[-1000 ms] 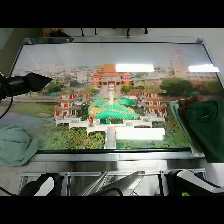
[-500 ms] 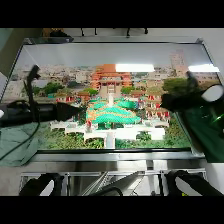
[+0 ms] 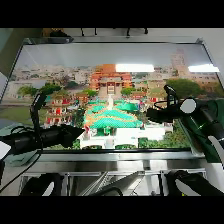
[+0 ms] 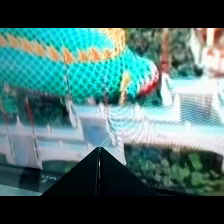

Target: Fold the shirts.

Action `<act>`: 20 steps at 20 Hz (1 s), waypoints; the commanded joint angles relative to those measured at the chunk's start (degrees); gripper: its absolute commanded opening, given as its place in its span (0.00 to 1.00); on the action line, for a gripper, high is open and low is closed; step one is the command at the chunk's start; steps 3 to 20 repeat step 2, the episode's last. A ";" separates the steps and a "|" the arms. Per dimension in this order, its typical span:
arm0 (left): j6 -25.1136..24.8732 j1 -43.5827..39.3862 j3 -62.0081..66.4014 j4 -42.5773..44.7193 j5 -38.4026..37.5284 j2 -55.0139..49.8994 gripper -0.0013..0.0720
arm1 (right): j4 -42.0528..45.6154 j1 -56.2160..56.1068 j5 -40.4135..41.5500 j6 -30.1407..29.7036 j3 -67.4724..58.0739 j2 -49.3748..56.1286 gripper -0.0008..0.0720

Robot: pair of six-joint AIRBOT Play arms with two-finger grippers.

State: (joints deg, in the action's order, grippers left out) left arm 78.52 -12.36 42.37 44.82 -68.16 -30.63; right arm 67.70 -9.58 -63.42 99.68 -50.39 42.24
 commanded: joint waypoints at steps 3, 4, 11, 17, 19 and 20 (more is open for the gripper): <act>2.69 -0.33 -3.78 0.57 0.92 4.39 0.04 | 0.00 -0.37 0.20 0.17 0.24 -0.07 0.04; 2.69 -0.33 -3.78 0.57 0.92 4.39 0.04 | 0.00 -0.37 0.20 0.17 0.24 -0.07 0.04; 2.69 -0.33 -3.78 0.57 0.92 4.39 0.04 | 0.00 -0.37 0.20 0.17 0.24 -0.07 0.04; 2.69 -0.33 -3.78 0.57 0.92 4.39 0.04 | 0.00 -0.37 0.20 0.17 0.24 -0.07 0.04; 2.69 -0.33 -3.78 0.57 0.92 4.39 0.04 | 0.00 -0.37 0.20 0.17 0.24 -0.07 0.04; 2.69 -0.33 -3.78 0.57 0.92 4.39 0.04 | 0.00 -0.37 0.20 0.17 0.24 -0.07 0.04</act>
